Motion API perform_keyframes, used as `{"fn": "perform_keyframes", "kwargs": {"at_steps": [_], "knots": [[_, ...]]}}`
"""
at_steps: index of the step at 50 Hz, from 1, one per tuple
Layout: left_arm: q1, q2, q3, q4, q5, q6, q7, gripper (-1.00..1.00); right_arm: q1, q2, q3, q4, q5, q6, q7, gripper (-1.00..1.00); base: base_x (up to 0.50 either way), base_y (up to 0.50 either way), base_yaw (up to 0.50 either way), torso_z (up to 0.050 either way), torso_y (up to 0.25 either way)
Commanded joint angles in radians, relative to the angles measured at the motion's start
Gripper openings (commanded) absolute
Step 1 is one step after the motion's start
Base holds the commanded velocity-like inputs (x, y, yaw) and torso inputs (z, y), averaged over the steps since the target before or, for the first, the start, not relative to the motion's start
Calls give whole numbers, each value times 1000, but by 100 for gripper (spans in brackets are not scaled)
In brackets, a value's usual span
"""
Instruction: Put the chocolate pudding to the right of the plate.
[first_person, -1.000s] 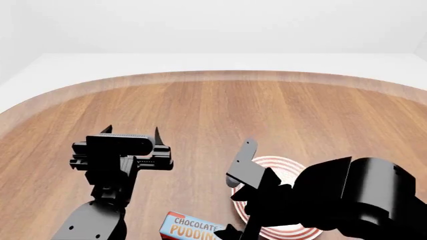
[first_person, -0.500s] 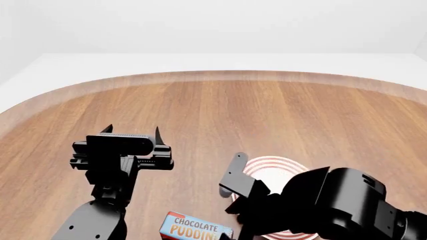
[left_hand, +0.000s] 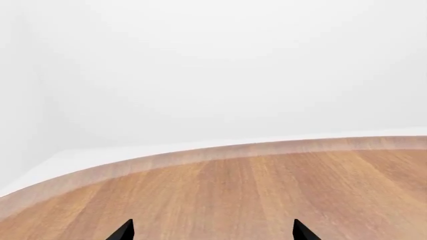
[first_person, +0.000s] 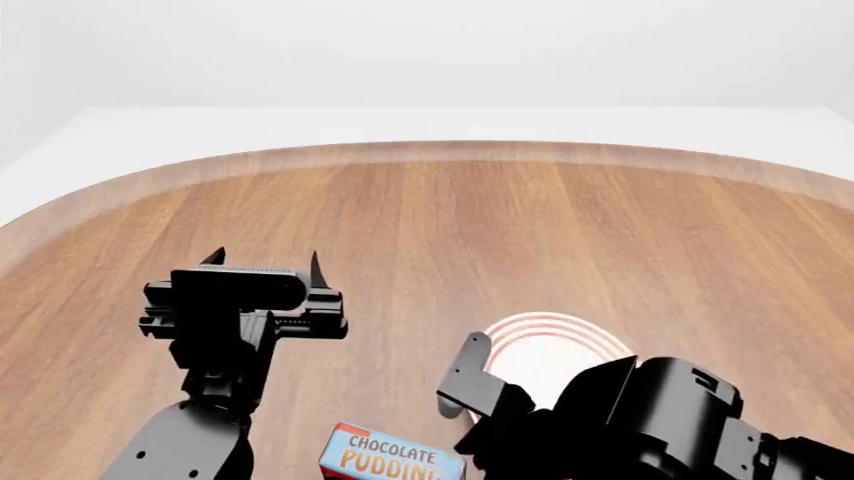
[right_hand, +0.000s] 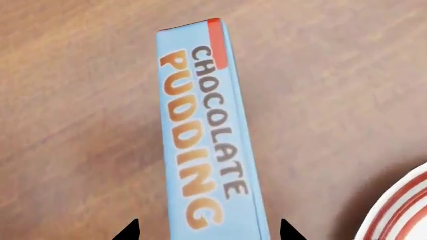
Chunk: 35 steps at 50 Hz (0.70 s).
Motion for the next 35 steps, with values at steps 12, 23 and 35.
{"fn": "perform_keyframes", "kwargs": {"at_steps": [12, 23, 35], "knots": [[3, -7, 8, -8, -7, 10, -8, 100, -26, -13, -42, 56, -29, -16, -12, 100, 0, 0, 0, 0, 0], [6, -9, 12, -13, -10, 16, -13, 100, -29, -19, -56, 78, -37, -16, -17, 100, 0, 0, 0, 0, 0], [10, -12, 11, -12, -17, 19, -18, 100, -32, -21, -69, 83, -46, -20, -14, 100, 0, 0, 0, 0, 0]]}}
